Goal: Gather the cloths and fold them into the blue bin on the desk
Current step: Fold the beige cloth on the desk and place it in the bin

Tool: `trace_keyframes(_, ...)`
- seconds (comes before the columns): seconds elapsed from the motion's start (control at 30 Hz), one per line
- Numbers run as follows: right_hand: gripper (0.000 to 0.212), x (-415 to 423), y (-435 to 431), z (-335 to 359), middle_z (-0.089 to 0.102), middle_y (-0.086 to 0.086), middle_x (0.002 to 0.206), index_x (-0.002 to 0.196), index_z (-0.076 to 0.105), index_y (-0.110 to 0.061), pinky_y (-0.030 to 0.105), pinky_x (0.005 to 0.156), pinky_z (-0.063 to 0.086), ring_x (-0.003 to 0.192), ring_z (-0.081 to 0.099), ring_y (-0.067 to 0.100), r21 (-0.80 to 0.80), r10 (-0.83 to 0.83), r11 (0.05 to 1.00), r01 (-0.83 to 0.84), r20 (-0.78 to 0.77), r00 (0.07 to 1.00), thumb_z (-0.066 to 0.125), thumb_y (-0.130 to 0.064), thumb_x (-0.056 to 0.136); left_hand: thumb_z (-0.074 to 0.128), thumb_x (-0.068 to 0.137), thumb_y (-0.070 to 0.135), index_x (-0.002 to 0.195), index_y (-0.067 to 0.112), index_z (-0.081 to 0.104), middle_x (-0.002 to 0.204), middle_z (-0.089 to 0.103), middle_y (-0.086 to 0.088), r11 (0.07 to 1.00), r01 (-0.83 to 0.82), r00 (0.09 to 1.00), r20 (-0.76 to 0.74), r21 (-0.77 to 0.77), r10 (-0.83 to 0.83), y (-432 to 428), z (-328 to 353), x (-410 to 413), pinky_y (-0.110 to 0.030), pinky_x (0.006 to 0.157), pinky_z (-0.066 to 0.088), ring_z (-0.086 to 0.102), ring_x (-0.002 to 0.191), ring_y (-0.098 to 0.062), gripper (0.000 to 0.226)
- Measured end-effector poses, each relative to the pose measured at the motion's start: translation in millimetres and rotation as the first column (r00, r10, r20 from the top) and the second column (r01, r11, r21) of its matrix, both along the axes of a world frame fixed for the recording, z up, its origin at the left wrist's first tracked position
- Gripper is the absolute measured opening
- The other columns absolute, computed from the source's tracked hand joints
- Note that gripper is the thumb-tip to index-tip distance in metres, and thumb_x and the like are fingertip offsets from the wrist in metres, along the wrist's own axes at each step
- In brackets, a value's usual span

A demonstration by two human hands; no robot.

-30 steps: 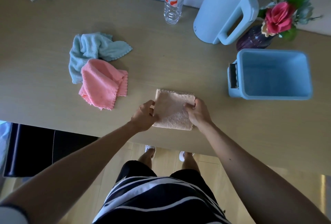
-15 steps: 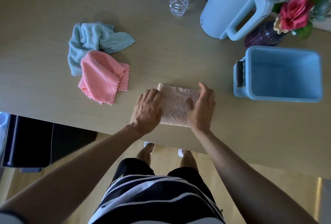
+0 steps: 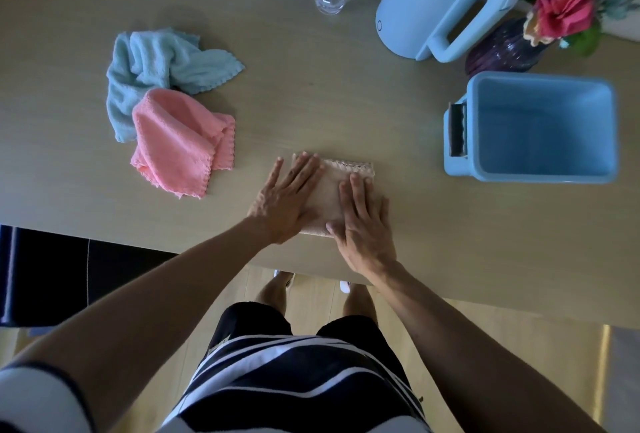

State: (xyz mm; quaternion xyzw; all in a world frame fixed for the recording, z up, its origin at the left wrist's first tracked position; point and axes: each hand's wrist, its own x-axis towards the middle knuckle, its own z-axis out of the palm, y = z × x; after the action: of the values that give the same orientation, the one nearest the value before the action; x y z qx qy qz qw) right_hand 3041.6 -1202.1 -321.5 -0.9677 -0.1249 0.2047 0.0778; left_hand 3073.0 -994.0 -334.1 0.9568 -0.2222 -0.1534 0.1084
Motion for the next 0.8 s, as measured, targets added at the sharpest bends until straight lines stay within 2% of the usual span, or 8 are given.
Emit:
trace_keyframes(0.13,0.081,2,8,10,-0.01,0.006,0.169,0.161,0.003,-0.018,0.058,0.123,0.01,0.156,-0.006,0.032,0.002,-0.027,1.0,0.027,-0.045,0.999,0.043,-0.053,0.099,0.044,0.1,0.047,0.159,0.006,0.021,0.168,0.014,-0.015,0.994,-0.082,0.996,-0.015,0.07,0.083,-9,13,24,-0.05,0.127,0.005,0.007,0.157,-0.029,0.076)
trace_keyframes(0.27,0.088,11,11,21,-0.026,0.004,0.166,0.159,-0.013,-0.019,0.055,0.125,0.0,0.154,-0.02,0.028,-0.016,-0.032,0.999,0.03,-0.17,0.985,0.045,-0.049,0.1,0.063,0.093,0.04,0.153,0.005,0.033,0.151,0.045,-0.013,0.997,0.008,1.0,0.015,0.072,-0.009,-30,33,45,-0.036,0.12,0.028,0.041,0.141,-0.03,0.075)
trace_keyframes(0.33,0.092,14,15,32,-0.02,0.006,0.167,0.159,-0.011,-0.017,0.052,0.125,-0.001,0.155,-0.014,0.027,0.034,-0.105,0.993,0.114,-0.187,0.977,0.051,-0.045,0.098,0.068,0.089,0.037,0.149,0.008,0.037,0.139,0.055,-0.009,0.995,-0.014,1.0,0.0,0.101,0.014,-38,39,52,-0.035,0.111,0.036,0.052,0.127,-0.027,0.073)
trace_keyframes(0.43,0.09,14,17,59,0.003,0.009,0.169,0.161,0.004,-0.013,0.047,0.126,0.011,0.157,0.003,0.025,0.181,-0.293,0.936,0.3,-0.065,0.954,0.061,-0.033,0.095,0.068,0.089,0.032,0.12,0.016,0.06,0.119,0.068,-0.006,0.98,-0.087,0.987,-0.118,0.18,0.109,-45,52,63,-0.035,0.096,0.047,0.065,0.112,-0.026,0.035)
trace_keyframes(0.5,0.086,12,14,78,0.011,0.01,0.168,0.16,0.011,-0.012,0.045,0.126,0.017,0.156,0.011,0.025,0.279,-0.362,0.896,0.345,0.008,0.932,0.064,-0.027,0.094,0.066,0.086,0.024,0.099,0.017,0.069,0.102,0.073,-0.007,0.98,-0.117,0.956,-0.248,0.16,0.155,-45,65,68,-0.032,0.075,0.052,0.072,0.099,-0.028,0.015)
trace_keyframes(0.57,0.084,10,10,96,0.017,0.01,0.167,0.16,0.014,-0.012,0.044,0.123,0.025,0.154,0.017,0.025,0.365,-0.378,0.867,0.338,0.041,0.925,0.065,-0.023,0.094,0.067,0.082,0.025,0.089,0.017,0.071,0.092,0.074,-0.007,0.987,-0.137,0.919,-0.361,0.088,0.16,-44,79,71,-0.029,0.066,0.052,0.073,0.091,-0.028,0.012)
trace_keyframes(0.67,0.082,14,0,129,0.026,0.009,0.162,0.159,0.017,-0.014,0.04,0.118,0.035,0.148,0.033,0.023,0.528,-0.41,0.783,0.329,0.04,0.911,0.067,-0.019,0.093,0.066,0.081,0.03,0.087,0.019,0.067,0.087,0.074,-0.003,0.961,-0.257,0.882,-0.433,-0.107,0.187,-42,115,76,-0.032,0.067,0.053,0.071,0.086,-0.027,0.013)
trace_keyframes(0.8,0.077,28,-24,173,0.031,0.013,0.157,0.155,0.024,-0.005,0.037,0.118,0.032,0.145,0.036,0.023,0.742,-0.516,0.608,0.284,0.097,0.851,0.066,-0.021,0.093,0.061,0.072,0.029,0.103,0.017,0.061,0.087,0.067,0.005,0.794,-0.434,0.887,-0.359,-0.425,0.292,-50,173,76,-0.029,0.067,0.047,0.067,0.084,-0.024,0.033)
